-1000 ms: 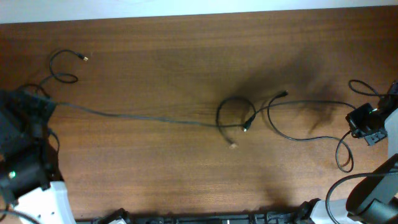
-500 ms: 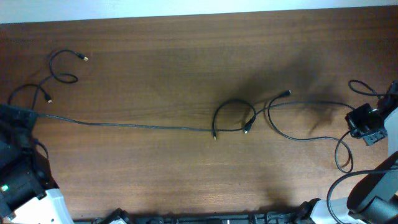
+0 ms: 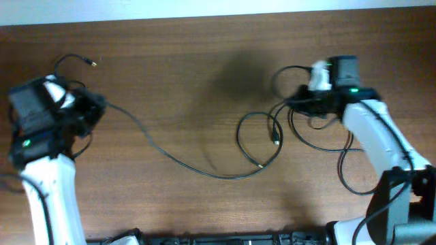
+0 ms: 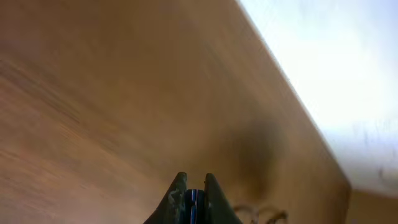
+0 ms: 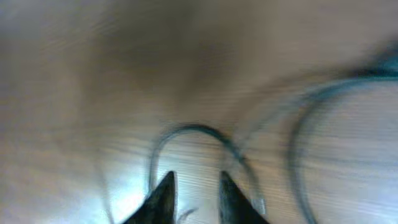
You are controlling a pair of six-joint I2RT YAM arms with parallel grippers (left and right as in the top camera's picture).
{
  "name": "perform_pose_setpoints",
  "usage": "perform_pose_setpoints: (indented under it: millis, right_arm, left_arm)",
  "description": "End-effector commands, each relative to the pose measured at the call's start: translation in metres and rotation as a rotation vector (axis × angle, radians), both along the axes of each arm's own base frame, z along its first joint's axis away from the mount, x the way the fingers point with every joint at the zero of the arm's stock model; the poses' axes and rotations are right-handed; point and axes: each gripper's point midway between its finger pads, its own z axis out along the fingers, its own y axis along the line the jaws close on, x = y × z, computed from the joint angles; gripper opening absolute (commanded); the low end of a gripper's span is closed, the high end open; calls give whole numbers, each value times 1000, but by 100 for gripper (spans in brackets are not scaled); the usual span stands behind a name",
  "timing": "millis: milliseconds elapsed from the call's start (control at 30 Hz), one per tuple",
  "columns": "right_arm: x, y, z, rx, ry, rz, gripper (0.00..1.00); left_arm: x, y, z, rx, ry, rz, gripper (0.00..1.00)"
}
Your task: Untangle cables
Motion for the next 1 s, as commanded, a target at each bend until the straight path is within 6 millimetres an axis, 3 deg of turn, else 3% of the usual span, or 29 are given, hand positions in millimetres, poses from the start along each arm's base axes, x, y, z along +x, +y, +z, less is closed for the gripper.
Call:
perform_pose_setpoints:
  millis: [0,67,200,333,467,667,800,967]
  right_arm:
    - [5,7,-4,-65,-3,-52,32]
    - [1,9,-8,-102,11,-49,38]
    - [-16,19,-24,-127,88,-12,38]
    - [-19,5,-48,-239,142,-43,38]
    - [-16,-16,-76,-360,186,-97,38]
    - [-6,-16,-91,-365,177,-107,47]
    - [3,-26,-89,-381,162,-208,78]
    - [10,-37,-83,-359,165,-327,84]
  left_arm:
    - [14,-36,-35,-37,98,-121,0]
    - [18,-45,-53,-41,152,-148,0]
    - [24,-62,-91,-63,254,-196,0]
    - [24,-71,-114,-78,322,-219,1]
    - [24,-71,-117,-81,330,-220,5]
    - [24,-71,-117,-81,330,-220,8]
    - [24,-71,-117,-81,330,-220,8]
    - [24,-71,-117,-81,331,-220,9]
